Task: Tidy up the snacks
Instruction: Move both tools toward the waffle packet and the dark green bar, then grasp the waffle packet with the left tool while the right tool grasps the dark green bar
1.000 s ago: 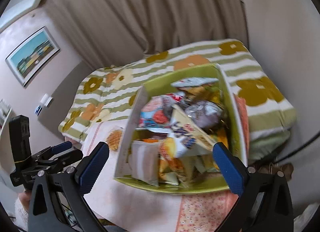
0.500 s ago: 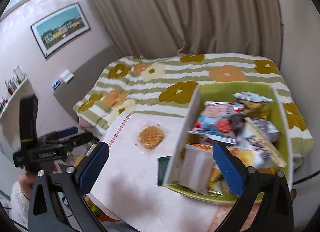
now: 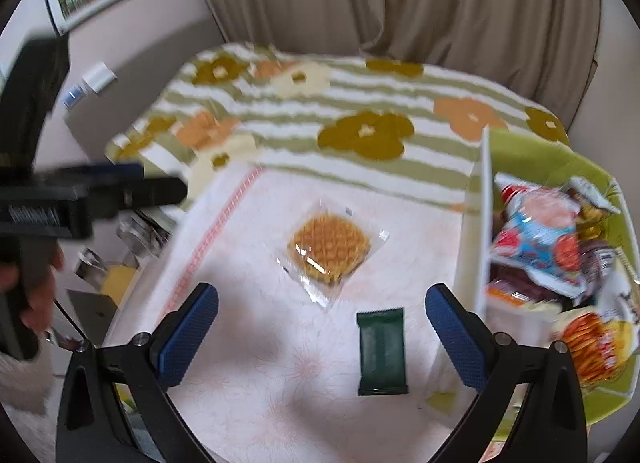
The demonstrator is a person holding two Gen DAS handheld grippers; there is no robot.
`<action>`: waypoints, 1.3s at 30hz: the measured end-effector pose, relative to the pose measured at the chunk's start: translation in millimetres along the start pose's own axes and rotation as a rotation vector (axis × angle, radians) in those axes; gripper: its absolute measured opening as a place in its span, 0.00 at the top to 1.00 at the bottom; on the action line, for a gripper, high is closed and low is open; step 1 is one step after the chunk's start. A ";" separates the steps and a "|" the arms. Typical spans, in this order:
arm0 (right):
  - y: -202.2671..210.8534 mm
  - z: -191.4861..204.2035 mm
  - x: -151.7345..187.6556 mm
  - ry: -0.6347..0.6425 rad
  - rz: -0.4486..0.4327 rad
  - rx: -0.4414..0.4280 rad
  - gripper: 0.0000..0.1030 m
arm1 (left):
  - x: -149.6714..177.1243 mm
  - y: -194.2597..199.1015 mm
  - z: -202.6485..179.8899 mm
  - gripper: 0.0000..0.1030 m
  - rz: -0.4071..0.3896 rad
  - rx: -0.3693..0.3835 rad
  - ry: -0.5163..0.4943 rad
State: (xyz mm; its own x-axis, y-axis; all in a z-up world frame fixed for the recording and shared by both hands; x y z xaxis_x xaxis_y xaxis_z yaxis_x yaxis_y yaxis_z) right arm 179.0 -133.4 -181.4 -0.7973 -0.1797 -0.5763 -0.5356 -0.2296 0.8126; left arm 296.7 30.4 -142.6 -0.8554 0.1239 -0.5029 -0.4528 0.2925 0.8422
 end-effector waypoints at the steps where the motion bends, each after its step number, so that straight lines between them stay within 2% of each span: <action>1: -11.7 4.2 4.5 -0.005 0.027 0.017 0.00 | -2.6 -9.8 4.7 0.01 0.021 0.010 -0.019; 5: -51.4 6.4 28.3 -0.070 0.102 0.077 0.00 | -6.1 -47.1 15.9 0.01 0.090 0.051 -0.063; 8: -66.5 -0.8 44.4 -0.116 0.109 0.163 0.00 | -3.9 -75.8 15.2 0.01 0.141 0.076 -0.067; 11: -72.7 -8.9 58.7 -0.173 0.079 0.232 0.00 | 0.0 -102.4 4.9 0.01 0.184 0.101 -0.082; 16: -78.4 -16.2 70.9 -0.260 0.027 0.300 0.01 | 5.5 -139.7 -19.0 0.01 0.239 0.118 -0.126; 22: -85.8 -23.2 76.9 -0.337 -0.016 0.358 0.01 | 7.7 -171.2 -41.1 0.01 0.282 0.104 -0.168; 30: -98.0 -32.3 80.3 -0.392 0.001 0.302 0.01 | 11.1 -199.9 -55.8 0.01 0.325 0.072 -0.192; 36: -82.1 -23.6 85.0 -0.455 -0.016 0.144 0.01 | 14.3 -210.4 -61.7 0.01 0.335 0.049 -0.211; 39: -68.5 -22.1 90.7 -0.445 -0.062 0.155 0.01 | 14.0 -212.9 -66.0 0.01 0.334 0.039 -0.223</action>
State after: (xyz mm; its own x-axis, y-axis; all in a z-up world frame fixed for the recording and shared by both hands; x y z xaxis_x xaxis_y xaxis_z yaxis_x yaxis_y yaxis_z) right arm 149.5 -155.1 -291.3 -0.7861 0.2645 -0.5587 -0.5945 -0.0758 0.8005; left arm 364.5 -92.7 -316.2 -0.8766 0.4194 -0.2358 -0.1452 0.2367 0.9607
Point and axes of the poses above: each gripper's, at about its wrist camera, not at the fingertips, and y roughly against the way its jaws point, z to its left, x to its underside, the point moved 3 cm from there along -y, roughly the way its jaws point, and after that the axes turned 2 degrees about -z, right-handed, at the moved point
